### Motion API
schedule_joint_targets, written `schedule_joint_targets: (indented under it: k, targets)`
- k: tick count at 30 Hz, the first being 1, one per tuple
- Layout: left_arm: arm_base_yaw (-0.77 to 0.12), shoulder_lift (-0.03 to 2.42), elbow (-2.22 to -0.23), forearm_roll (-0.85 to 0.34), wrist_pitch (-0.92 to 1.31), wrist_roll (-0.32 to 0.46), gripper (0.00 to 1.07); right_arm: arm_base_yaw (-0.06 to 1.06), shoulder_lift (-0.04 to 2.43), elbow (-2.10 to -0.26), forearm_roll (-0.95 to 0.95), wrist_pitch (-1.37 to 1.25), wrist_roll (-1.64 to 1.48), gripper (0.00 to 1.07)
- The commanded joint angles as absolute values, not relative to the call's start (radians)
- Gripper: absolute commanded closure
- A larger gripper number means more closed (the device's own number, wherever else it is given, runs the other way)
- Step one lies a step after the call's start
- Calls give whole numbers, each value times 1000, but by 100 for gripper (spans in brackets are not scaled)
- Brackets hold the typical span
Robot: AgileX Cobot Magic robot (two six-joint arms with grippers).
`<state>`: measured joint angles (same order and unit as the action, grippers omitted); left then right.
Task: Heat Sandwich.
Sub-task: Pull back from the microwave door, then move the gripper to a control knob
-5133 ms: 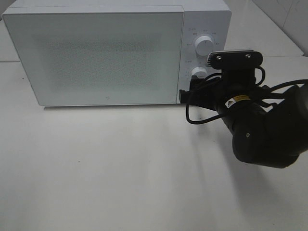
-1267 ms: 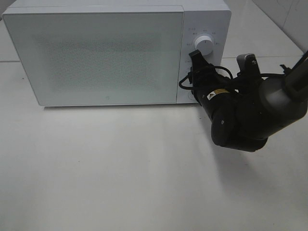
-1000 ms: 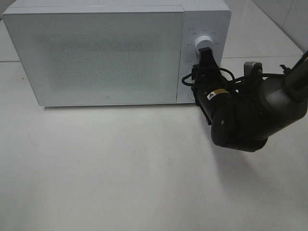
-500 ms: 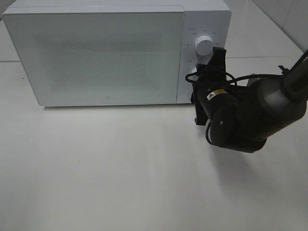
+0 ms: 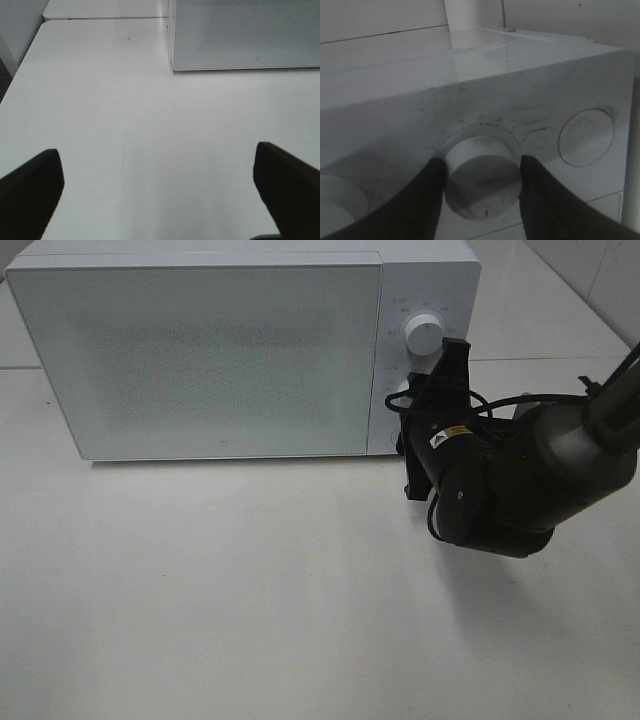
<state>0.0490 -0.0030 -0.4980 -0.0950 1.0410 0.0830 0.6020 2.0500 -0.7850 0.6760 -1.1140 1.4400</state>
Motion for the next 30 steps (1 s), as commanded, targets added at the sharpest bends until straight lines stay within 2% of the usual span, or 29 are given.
schedule_joint_targets:
  k: [1,4,6,7,9,10,11,12,14,16,30]
  targets:
    - [50,-30,-495,-95,1038,75,9,592,2037,-803,690,-1190,1439,90]
    - [50,-30,-495,-95,1038,75,9,592,2037,-803,688,-1191,1439,86]
    - [50,-30,-495,-95,1038,75,9,592,2037,-803,682,-1191,1439,74]
    - [50,-30,-495,-95,1038,75,9,592,2037,-803,682,-1191,1439,74]
    - [50,-30,-495,-95,1038,75,9,592,2037,-803,681,-1191,1439,65]
    - [50,-30,-495,-95,1038,75,9,592,2037,-803,678,-1191,1439,55]
    - [50,-30,-495,-95,1038,75,9,592,2037,-803,675,-1191,1439,49]
    - [50,-30,-495,-95,1038,75,9,592,2037,-803,675,-1191,1439,49]
    - [50,-30,-495,-95,1038,75,9,592,2037,-803,670,-1191,1437,35]
    - [50,-30,-495,-95,1038,75,9,592,2037,-803,659,-1191,1434,29]
    - [50,-30,-495,-95,1038,75,9,594,2037,-803,576,-1196,1420,32]
